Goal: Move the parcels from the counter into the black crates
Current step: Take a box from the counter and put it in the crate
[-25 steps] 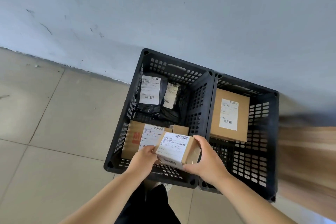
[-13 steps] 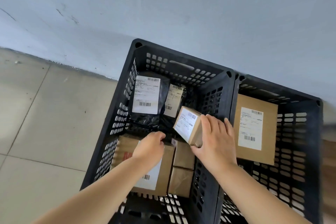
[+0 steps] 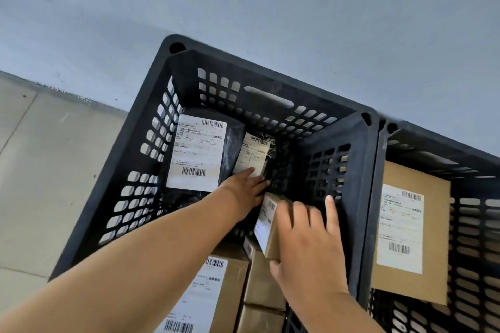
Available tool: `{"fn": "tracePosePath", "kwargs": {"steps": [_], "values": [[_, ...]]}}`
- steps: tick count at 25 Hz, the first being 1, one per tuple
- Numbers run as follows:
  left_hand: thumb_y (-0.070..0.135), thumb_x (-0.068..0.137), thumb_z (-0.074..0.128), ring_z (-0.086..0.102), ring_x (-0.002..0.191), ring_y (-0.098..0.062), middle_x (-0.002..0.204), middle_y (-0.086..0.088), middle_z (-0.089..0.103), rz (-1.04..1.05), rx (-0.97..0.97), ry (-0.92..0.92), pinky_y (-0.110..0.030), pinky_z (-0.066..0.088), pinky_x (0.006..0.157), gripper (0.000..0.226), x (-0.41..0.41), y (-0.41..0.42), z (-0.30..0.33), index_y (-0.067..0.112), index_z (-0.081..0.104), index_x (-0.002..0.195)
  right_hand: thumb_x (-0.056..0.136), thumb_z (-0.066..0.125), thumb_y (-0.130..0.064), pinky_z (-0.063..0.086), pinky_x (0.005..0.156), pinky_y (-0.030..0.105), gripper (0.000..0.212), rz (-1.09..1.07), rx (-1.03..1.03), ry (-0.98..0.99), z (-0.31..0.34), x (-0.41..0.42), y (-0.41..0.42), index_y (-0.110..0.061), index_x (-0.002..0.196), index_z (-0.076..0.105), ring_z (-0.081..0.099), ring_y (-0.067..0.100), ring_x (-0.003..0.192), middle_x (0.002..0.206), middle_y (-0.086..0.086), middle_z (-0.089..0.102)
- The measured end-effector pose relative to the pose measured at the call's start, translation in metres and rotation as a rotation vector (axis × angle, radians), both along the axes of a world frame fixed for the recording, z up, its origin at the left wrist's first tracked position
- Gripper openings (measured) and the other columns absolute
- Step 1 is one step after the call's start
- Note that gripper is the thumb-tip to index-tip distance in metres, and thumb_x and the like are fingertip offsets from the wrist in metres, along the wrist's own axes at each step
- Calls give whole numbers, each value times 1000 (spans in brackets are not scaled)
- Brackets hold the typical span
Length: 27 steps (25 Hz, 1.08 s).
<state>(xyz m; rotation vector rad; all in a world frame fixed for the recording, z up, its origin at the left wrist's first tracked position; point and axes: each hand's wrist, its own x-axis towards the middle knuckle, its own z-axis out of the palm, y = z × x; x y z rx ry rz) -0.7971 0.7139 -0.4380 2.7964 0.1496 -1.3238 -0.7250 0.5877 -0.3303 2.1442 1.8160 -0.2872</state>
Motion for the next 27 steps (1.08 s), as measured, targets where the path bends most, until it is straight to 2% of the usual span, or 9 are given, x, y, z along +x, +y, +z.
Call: {"fn": "tracePosePath", "kwargs": {"steps": [3,5,7,9,12,15,19,23,27], "values": [[35,97,43,-17,146,-25,160,-9,-13,-172,43,69,-55,-11,115,71,10,4,-12,21,3,153,31,91,-36,22,108,57,93,11,-51,21,-14,0,-3,-6,115,62,61,36,85,93,15,61],[38,96,43,-16,146,-26,161,-7,-6,-221,65,82,-58,-11,114,70,10,8,-17,22,6,153,37,90,-39,15,112,55,93,8,-115,12,-17,0,2,-8,119,60,60,34,91,98,14,61],[42,96,43,-15,146,-27,161,-5,-2,-237,83,78,-61,-11,113,70,9,9,-21,23,7,153,63,81,-43,-5,115,53,91,19,-238,-32,-14,-3,10,-12,138,38,50,32,112,119,11,50],[44,95,44,-15,146,-28,161,-4,-1,-246,91,91,-62,-11,111,71,8,6,-24,24,7,153,84,65,-39,-17,114,50,85,43,-227,-41,-19,-3,11,-14,146,13,36,30,126,132,8,36],[45,95,42,-16,146,-29,161,-5,-2,-234,108,103,-62,-11,110,70,8,2,-30,24,8,153,87,62,-33,-16,115,48,80,31,-242,-53,-30,-5,18,-13,145,12,36,29,128,132,9,36],[44,97,40,-17,146,-30,161,-6,-5,-203,102,91,-61,-11,110,69,7,3,-33,23,7,153,88,62,-29,-12,116,41,76,-30,-227,16,-44,-1,25,-14,147,15,36,27,131,136,8,37],[44,98,38,-16,146,-29,160,-9,-10,-182,116,85,-56,-10,113,70,6,2,-32,19,2,153,80,72,-29,-5,119,34,88,-26,-246,90,-51,4,32,-15,147,17,28,23,139,144,7,35],[43,100,34,-14,147,-25,161,-11,-6,-83,88,20,-48,-11,115,71,2,-6,-21,10,0,153,89,64,-23,-10,115,29,89,-27,-319,128,-48,9,26,-14,153,2,6,23,149,160,12,11],[33,100,37,-11,147,-24,160,-11,9,60,20,-116,-44,-11,116,64,-27,-19,0,7,11,152,92,60,-27,-14,114,31,97,5,-374,109,-44,6,26,-12,150,-17,-5,24,149,161,14,-6]]}}
